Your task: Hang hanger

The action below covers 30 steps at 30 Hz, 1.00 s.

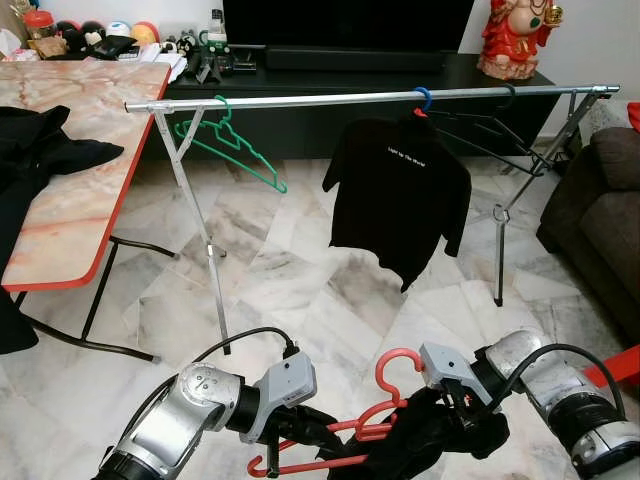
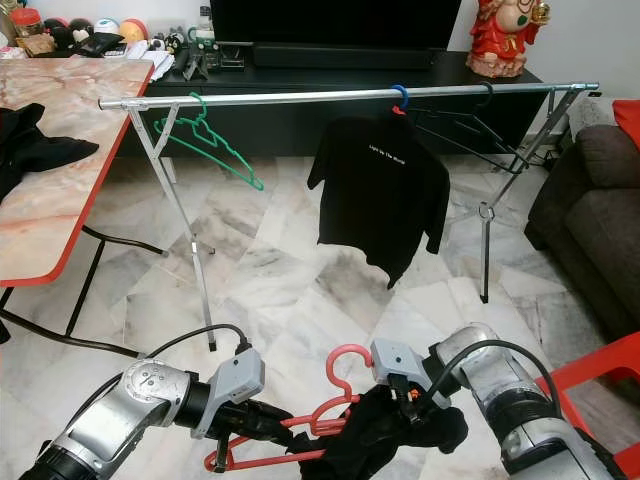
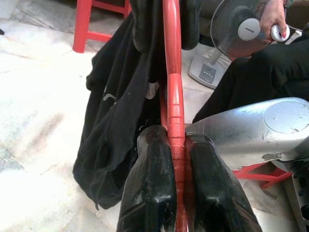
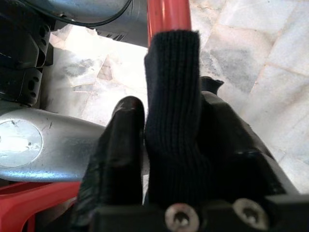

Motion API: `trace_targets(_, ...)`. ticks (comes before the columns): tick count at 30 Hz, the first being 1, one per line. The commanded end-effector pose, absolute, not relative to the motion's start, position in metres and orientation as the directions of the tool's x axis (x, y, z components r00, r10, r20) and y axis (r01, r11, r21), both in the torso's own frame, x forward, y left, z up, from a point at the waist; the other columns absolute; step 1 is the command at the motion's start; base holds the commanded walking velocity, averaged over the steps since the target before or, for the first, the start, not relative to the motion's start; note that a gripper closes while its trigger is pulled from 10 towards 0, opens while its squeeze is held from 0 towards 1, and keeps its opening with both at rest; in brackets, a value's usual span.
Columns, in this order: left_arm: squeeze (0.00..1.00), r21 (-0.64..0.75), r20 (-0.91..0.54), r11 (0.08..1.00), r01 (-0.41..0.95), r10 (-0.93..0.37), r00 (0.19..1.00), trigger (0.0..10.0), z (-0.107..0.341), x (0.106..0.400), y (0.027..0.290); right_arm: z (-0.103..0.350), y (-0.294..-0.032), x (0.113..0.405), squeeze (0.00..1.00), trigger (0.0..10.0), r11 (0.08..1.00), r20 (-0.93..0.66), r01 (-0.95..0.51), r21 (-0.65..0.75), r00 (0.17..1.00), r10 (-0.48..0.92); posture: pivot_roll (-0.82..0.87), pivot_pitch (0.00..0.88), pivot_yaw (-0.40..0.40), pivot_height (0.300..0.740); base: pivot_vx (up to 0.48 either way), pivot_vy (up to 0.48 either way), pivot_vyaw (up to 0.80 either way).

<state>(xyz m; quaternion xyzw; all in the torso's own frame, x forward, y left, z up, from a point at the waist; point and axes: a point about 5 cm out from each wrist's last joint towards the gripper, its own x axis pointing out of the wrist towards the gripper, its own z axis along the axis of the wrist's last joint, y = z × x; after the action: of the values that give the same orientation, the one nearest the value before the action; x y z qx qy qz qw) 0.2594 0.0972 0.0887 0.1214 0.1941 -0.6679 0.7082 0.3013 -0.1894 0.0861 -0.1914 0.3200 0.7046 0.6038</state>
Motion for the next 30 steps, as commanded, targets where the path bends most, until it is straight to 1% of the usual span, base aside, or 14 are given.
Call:
trace_targets(1,0.00,-0.040,-0.397,0.049,0.998,-0.917,0.029,10.0,0.103,0.265,0.088,0.085,-0.187,0.301,0.00,0.0,-0.083,-0.656,-0.971,0.224,-0.213,0.724,-0.03,0.137,-0.079,0.740,0.000,0.000,0.00)
trace_targets(16,0.00,-0.028,-0.404,0.048,0.998,-0.914,0.032,10.0,0.103,0.266,0.089,0.083,-0.187,0.297,0.00,0.0,-0.112,-0.646,-0.965,0.237,-0.243,0.724,-0.03,0.122,-0.071,0.740,0.000,0.000,0.00)
trace_targets(23,0.00,-0.023,-0.409,0.066,0.998,-0.911,0.051,10.0,0.101,0.266,0.091,0.081,-0.187,0.295,0.00,0.0,-0.104,-0.632,-0.964,0.245,-0.240,0.737,-0.03,0.100,-0.068,0.740,0.000,0.000,0.00)
trace_targets(27,0.00,-0.017,-0.424,0.068,0.998,-0.904,0.055,10.0,0.099,0.267,0.093,0.072,-0.187,0.287,0.00,0.0,-0.119,-0.631,-0.956,0.269,-0.268,0.728,-0.02,0.081,-0.058,0.740,0.000,0.000,0.00)
trace_targets(30,0.00,-0.017,-0.429,0.069,0.997,-0.902,0.055,10.0,0.099,0.268,0.096,0.072,-0.186,0.287,0.00,0.0,-0.115,-0.626,-0.956,0.269,-0.264,0.734,-0.03,0.076,-0.051,0.740,0.000,0.000,0.00)
